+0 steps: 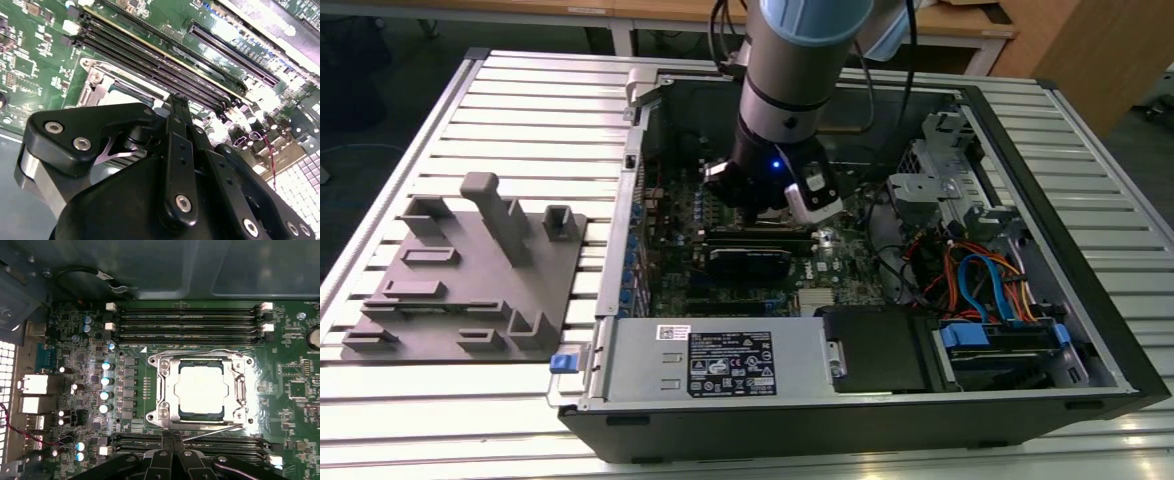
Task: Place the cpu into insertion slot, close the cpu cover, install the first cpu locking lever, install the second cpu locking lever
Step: 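Install the second cpu locking lever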
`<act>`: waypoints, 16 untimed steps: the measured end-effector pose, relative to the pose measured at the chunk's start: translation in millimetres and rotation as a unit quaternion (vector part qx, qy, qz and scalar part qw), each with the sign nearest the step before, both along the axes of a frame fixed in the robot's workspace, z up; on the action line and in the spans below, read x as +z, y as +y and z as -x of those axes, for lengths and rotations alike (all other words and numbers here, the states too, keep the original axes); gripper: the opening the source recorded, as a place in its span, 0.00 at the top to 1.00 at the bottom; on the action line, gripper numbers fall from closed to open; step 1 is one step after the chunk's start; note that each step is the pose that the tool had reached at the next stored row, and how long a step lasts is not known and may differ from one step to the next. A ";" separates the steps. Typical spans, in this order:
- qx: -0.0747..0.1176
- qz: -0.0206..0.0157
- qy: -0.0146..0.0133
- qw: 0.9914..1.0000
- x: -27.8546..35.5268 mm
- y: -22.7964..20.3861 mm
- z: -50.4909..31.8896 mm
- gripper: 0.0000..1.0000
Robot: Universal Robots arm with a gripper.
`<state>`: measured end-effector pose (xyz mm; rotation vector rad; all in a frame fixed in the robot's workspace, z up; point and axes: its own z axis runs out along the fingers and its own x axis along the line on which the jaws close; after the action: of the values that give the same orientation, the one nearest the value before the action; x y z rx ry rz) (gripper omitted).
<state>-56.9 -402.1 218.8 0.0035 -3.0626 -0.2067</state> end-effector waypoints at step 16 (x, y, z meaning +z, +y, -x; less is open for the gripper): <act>0.001 -0.036 0.001 0.999 -5.3 -14.3 9.0 0.90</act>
<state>-65.9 -416.5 213.5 0.0114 -3.0518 -0.3166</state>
